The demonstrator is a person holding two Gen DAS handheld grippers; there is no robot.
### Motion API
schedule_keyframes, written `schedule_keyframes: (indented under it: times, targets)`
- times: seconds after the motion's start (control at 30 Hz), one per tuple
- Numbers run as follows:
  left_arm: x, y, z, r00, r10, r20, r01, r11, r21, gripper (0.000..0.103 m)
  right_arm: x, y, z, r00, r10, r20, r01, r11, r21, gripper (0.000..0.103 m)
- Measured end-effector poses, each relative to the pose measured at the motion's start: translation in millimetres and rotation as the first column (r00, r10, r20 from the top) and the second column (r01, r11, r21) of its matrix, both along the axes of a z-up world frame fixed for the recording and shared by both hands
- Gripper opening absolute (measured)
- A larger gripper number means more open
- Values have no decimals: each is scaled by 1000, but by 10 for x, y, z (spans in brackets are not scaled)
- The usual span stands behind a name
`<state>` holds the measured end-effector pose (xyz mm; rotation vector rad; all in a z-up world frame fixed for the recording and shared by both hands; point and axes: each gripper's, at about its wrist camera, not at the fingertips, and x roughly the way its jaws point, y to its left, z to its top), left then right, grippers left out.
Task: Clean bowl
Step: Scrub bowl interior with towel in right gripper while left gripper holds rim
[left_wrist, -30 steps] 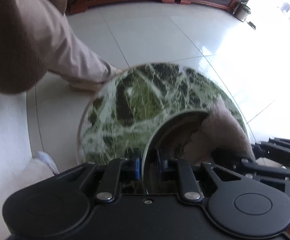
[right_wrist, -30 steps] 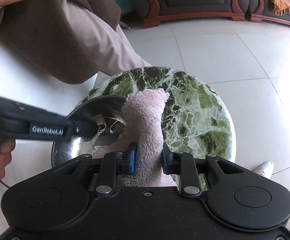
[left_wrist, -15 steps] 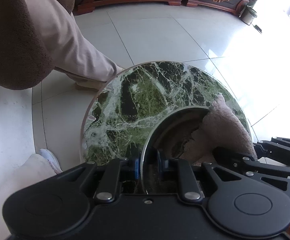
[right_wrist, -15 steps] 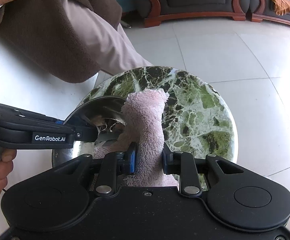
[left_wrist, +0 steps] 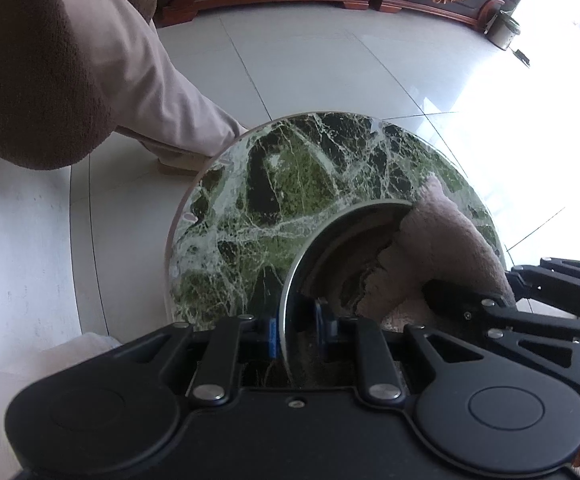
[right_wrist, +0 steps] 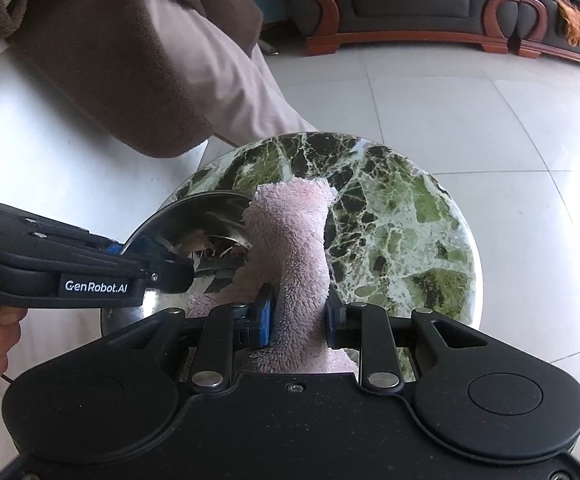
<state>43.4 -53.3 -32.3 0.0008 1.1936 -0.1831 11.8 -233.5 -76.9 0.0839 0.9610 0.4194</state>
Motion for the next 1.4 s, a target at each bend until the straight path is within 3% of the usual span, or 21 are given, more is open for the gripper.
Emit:
schedule_keyframes:
  times: [0.3, 0.5, 0.8, 0.97, 1.13, 1.27, 1.4]
  targets:
    - [-53, 37, 25, 1000, -11, -19, 11, 1000, -7, 16, 79, 69, 13, 994, 112, 18, -110, 992, -55, 24]
    - [150, -41, 111, 995, -104, -4, 104, 994, 15, 16, 150, 100, 30, 981, 193, 21, -190, 978, -88, 24]
    - [221, -5, 35, 989, -144, -21, 143, 990, -11, 15, 189, 138, 43, 969, 243, 41, -237, 965, -114, 24]
    - [214, 1, 23, 987, -156, -34, 155, 988, -18, 16, 267, 91, 70, 949, 308, 69, -300, 948, -111, 24]
    - [375, 58, -11, 984, -129, -120, 122, 991, -62, 16, 379, 102, 135, 923, 380, 60, -372, 921, -116, 24]
    - [475, 75, -43, 979, -115, -167, 104, 992, -74, 19, 394, 188, 274, 893, 444, 68, -425, 885, -192, 25]
    - [451, 84, -47, 981, -114, -159, 103, 992, -77, 19, 402, 220, 336, 879, 471, 70, -450, 870, -202, 25]
